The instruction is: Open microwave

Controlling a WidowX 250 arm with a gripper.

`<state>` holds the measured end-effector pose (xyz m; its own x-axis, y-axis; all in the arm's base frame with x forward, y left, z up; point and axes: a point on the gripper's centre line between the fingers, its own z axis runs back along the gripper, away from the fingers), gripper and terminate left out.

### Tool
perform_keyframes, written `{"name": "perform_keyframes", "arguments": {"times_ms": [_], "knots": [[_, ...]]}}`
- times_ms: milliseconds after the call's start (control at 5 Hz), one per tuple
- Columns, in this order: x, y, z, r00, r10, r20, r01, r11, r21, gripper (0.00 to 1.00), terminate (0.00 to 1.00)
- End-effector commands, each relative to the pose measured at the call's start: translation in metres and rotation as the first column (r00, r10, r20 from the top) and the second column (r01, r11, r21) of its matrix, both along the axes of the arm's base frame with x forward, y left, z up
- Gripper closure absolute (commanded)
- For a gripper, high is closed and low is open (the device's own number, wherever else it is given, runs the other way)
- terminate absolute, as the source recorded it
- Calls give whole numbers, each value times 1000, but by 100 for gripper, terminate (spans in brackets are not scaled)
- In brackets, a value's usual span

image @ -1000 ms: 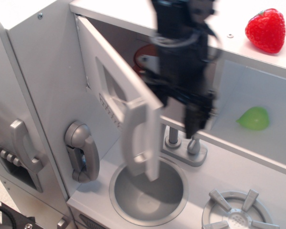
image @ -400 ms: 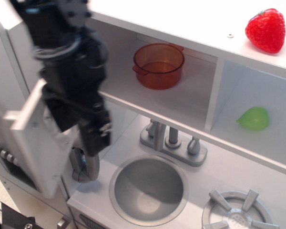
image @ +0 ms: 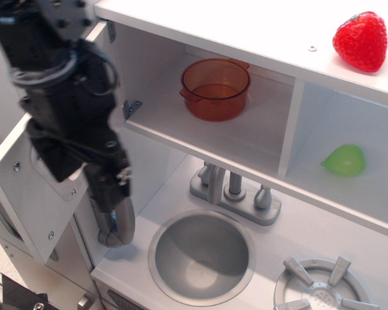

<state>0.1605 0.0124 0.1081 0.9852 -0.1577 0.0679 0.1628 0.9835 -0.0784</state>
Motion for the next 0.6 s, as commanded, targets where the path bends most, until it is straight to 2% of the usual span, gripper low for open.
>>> {"name": "perform_keyframes", "arguments": {"times_ms": [0, 200, 400], "knots": [[26, -41, 63, 997, 69, 30, -68, 997, -38, 0, 0], [26, -41, 63, 997, 69, 30, -68, 997, -38, 0, 0], [26, -41, 63, 997, 69, 30, -68, 997, -38, 0, 100]]}}
